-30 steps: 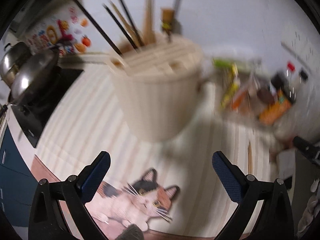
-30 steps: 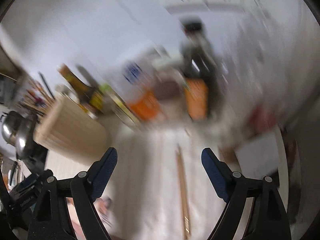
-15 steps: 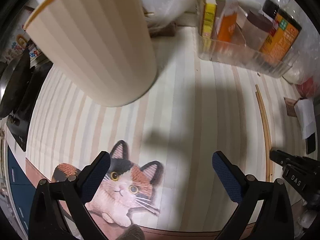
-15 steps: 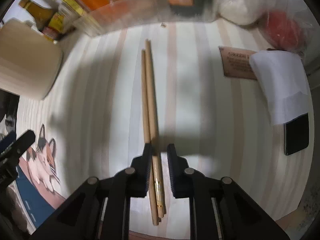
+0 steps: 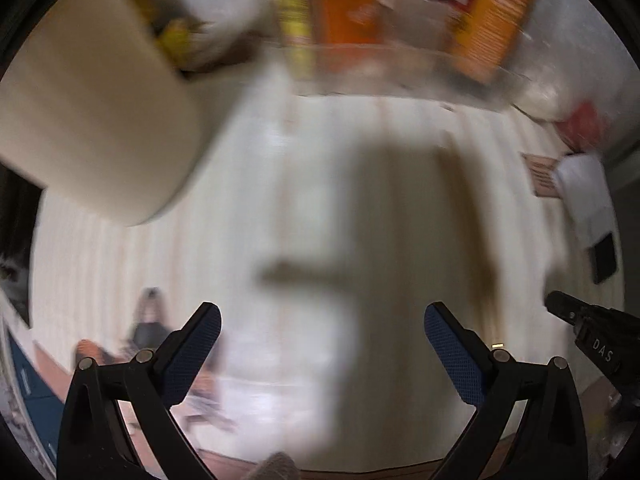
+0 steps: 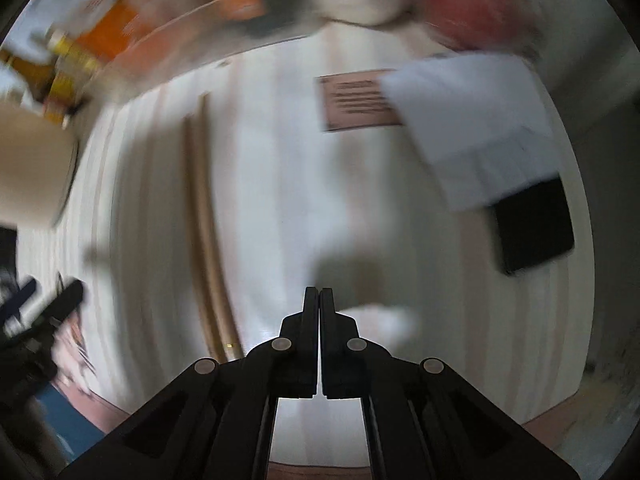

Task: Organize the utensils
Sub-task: 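Withdraw both open tools from the holder back toward the remaining chopsticks, then grasp a wooden chopstick with the left tool while the right tool grasps another wooden one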

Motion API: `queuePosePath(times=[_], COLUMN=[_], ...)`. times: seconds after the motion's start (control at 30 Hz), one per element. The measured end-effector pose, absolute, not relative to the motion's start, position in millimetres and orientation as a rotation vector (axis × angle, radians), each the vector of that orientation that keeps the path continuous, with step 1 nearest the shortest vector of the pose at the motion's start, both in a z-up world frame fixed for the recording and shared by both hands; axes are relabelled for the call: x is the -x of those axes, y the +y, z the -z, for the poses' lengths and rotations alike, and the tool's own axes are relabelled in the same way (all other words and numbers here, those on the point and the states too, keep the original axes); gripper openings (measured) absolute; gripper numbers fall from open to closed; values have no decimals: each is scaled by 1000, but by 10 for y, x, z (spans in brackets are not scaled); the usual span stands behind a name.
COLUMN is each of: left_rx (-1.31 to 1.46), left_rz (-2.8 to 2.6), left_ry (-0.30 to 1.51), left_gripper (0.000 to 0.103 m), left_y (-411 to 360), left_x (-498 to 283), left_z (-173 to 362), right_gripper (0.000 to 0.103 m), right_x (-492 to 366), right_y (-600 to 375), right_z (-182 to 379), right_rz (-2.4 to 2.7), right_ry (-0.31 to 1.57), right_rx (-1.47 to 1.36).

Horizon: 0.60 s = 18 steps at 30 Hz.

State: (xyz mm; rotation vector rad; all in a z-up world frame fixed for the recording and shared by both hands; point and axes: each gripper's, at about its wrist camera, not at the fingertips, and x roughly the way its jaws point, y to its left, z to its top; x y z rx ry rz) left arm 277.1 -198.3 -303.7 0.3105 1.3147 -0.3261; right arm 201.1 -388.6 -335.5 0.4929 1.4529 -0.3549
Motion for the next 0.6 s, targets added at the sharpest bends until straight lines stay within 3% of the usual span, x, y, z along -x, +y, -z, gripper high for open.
queuePosePath(times=[0.23, 0.3, 0.43, 0.47, 0.5, 0.53, 0.6], left_rx=[-357, -379, -406, -404, -399, -403, -420], left_rz=[409, 416, 437, 456, 469, 471, 454], left_ry=[1361, 1356, 1321, 1321, 1322, 1319, 1315], left_gripper=[101, 79, 55, 46, 27, 19, 10], left_y=[-2512, -2583, -2684, -2700, -2707, -2706, -2681], left_x=[-2617, -2593, -2544, -2528, -2516, -2502, -2503], left_z=[3254, 3297, 3339, 3330, 3321, 3308, 3307], right_gripper=[2, 2, 2, 2, 2, 2, 2], right_x=[-1691, -1603, -1445, -1504, -1493, -1515, -1533], right_y=[-4304, -4374, -4530, -4484, -4488, -4469, -4448], right_z=[3219, 3197, 3180, 3224, 3221, 3255, 3232], right_rz=[440, 451, 467, 465, 463, 461, 449], right_ry=[1401, 1393, 1382, 1382, 1381, 1382, 1381], right_rx=[-592, -599, -627, -631, -634, -633, -630])
